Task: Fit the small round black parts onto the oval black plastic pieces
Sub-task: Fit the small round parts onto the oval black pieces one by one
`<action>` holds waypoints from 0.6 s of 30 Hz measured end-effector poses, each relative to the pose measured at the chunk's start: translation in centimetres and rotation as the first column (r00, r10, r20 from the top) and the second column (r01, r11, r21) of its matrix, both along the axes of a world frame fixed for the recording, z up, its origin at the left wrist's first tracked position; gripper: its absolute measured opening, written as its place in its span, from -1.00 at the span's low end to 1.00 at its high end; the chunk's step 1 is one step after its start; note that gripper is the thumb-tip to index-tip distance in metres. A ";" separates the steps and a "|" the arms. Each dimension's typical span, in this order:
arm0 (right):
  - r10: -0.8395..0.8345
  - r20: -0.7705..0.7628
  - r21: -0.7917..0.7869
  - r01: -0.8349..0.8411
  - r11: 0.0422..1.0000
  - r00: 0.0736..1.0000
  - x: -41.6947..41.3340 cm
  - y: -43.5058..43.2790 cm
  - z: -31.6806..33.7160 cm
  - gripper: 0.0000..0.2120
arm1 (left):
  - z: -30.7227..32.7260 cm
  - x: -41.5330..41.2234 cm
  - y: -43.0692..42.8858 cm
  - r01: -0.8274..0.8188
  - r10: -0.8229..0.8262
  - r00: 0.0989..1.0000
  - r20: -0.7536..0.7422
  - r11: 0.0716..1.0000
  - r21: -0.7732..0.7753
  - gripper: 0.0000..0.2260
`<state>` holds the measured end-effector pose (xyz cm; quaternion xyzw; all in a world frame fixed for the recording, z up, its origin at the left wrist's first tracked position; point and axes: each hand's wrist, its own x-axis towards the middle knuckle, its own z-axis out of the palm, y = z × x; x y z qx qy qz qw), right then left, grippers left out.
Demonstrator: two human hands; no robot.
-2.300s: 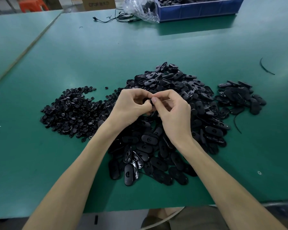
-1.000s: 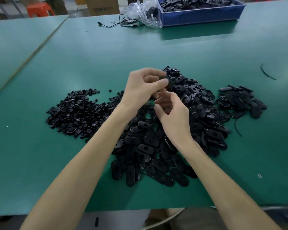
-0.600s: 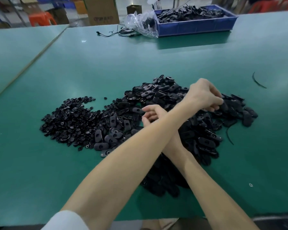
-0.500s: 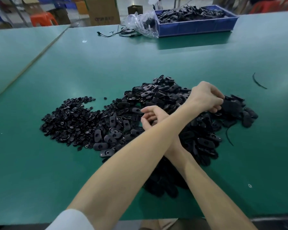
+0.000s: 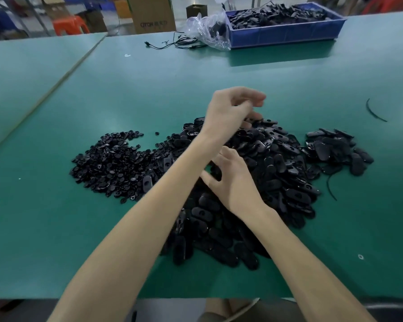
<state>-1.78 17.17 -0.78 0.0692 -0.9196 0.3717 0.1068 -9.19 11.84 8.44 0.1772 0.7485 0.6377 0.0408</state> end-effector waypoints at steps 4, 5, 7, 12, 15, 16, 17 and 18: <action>0.008 -0.010 0.103 -0.007 0.995 1.000 0.3 0.1 0.1 -0.53 | -1.6 -1.8 -5.5 -0.212 0.212 0.977 -0.010 0.974 -0.076 -0.68; 0.023 -0.011 0.118 -0.021 0.993 1.000 0.3 0.0 0.1 -0.53 | -2.3 -2.1 -6.6 -0.269 0.268 0.963 -0.028 0.956 -0.120 -0.66; 0.054 0.000 0.158 -0.053 0.986 0.999 0.2 -0.2 0.1 -0.54 | -3.4 -2.7 -8.7 -0.370 0.353 0.929 -0.108 0.895 -0.249 -0.64; 0.044 0.025 0.210 -0.048 0.976 0.999 0.3 0.0 -0.2 -0.54 | -5.5 -3.9 -13.0 -0.464 0.397 0.884 -0.247 0.685 -0.562 -0.67; 0.027 0.013 0.170 -0.029 0.985 1.000 0.3 0.0 0.0 -0.58 | -6.2 -4.1 -14.4 -0.428 0.347 0.902 -0.259 0.631 -0.647 -0.77; 0.019 0.015 0.158 -0.021 0.987 1.000 0.3 0.0 0.0 -0.59 | -6.4 -4.0 -14.6 -0.413 0.324 0.909 -0.263 0.615 -0.672 -0.79; 0.015 0.010 0.145 -0.016 0.989 1.000 0.3 0.0 -0.1 -0.60 | -6.7 -3.8 -14.8 -0.406 0.309 0.913 -0.268 0.605 -0.685 -0.81; 0.010 0.006 0.136 -0.010 0.991 1.000 0.3 0.0 -0.1 -0.60 | -7.0 -3.5 -14.8 -0.408 0.302 0.912 -0.277 0.606 -0.683 -0.82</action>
